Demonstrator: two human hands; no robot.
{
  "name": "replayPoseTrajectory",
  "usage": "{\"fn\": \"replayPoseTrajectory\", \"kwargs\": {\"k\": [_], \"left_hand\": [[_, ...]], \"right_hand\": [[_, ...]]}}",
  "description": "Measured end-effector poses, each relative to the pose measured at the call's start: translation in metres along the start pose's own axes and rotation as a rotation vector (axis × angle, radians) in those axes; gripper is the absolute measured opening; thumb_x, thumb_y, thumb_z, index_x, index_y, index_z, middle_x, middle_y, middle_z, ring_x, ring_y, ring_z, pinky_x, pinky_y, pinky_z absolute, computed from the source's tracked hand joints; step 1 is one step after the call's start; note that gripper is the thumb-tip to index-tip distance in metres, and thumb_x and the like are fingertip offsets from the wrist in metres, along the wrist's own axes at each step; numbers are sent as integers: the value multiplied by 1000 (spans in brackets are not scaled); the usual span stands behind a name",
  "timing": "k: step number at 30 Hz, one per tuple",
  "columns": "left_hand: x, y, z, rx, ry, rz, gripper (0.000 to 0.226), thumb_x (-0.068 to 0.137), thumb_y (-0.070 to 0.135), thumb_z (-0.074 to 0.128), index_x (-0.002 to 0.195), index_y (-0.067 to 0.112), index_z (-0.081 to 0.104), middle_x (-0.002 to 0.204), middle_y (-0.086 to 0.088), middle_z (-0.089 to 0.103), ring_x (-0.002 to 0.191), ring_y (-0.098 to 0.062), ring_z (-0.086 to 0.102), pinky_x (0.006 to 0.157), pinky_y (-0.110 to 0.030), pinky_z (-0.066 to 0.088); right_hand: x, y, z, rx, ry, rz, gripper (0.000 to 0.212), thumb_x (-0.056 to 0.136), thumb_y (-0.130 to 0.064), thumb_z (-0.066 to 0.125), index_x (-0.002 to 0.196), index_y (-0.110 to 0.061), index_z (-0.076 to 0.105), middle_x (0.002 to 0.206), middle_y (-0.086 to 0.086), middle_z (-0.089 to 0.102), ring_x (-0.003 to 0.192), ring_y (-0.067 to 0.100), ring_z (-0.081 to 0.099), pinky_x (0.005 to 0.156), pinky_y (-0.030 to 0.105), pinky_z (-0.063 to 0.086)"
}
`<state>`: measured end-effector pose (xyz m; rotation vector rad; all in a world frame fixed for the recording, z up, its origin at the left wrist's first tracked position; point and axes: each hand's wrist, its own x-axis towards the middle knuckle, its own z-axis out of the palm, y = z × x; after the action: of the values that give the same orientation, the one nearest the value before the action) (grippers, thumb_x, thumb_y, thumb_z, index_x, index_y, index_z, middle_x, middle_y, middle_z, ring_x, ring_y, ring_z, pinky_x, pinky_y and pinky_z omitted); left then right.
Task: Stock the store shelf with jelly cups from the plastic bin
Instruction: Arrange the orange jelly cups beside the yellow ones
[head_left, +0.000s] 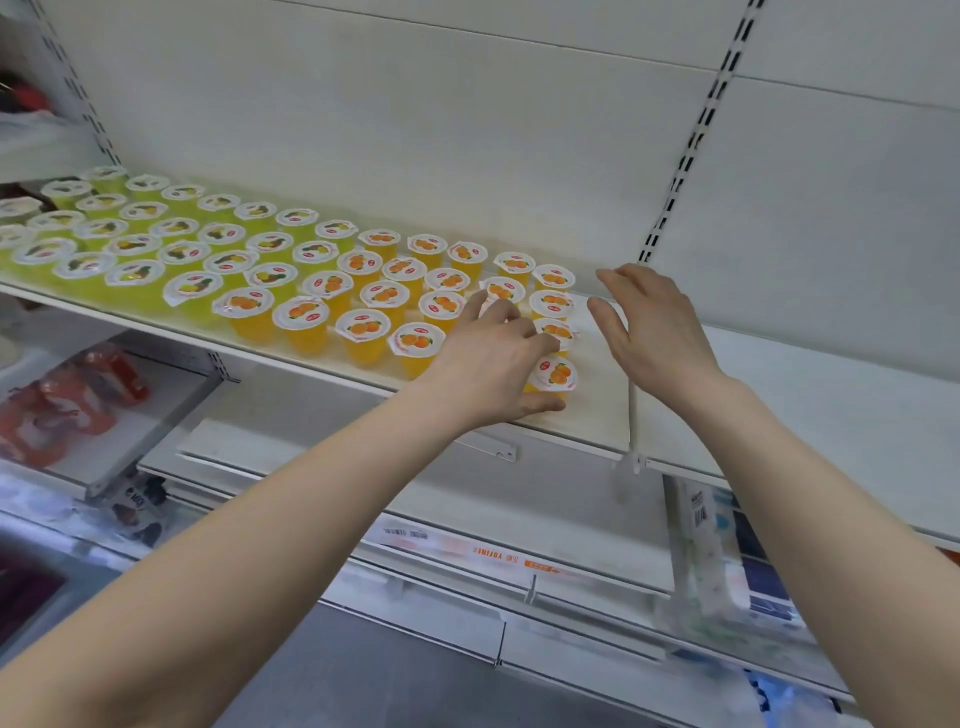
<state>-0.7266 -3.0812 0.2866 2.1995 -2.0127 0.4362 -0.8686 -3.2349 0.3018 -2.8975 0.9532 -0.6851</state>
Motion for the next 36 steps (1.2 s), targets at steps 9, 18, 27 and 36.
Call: {"fn": "replayPoseTrajectory", "kwargs": {"k": [9,18,27,36], "left_hand": [[-31,-60,-24,-11,230,-57,58,85,67,40,111,23,69,108,-1,69,109,-29,55,101,-46,38],[-149,-182,-44,99,316,-159,47,90,53,48,117,18,65,107,-5,66,102,-32,57,94,-45,45],[-317,-304,-63,192,207,-359,49,89,52,46,116,16,65,109,-8,65,99,-32,57,91,-44,45],[-485,-384,-71,169,121,-635,47,90,47,46,120,16,64,112,-7,65,104,-32,56,92,-47,46]], "right_hand": [[17,-62,-9,-23,85,-181,58,97,-49,30,138,-13,52,133,12,55,121,36,49,96,47,41],[30,-202,21,-62,82,-462,53,99,-47,35,137,-13,51,130,13,56,118,36,52,93,50,45],[39,-386,86,12,35,-681,55,97,-47,37,138,-13,51,132,13,55,121,35,51,95,48,41],[23,-572,157,174,-30,-883,54,96,-46,40,135,-11,52,126,12,57,116,35,53,91,47,46]]}}
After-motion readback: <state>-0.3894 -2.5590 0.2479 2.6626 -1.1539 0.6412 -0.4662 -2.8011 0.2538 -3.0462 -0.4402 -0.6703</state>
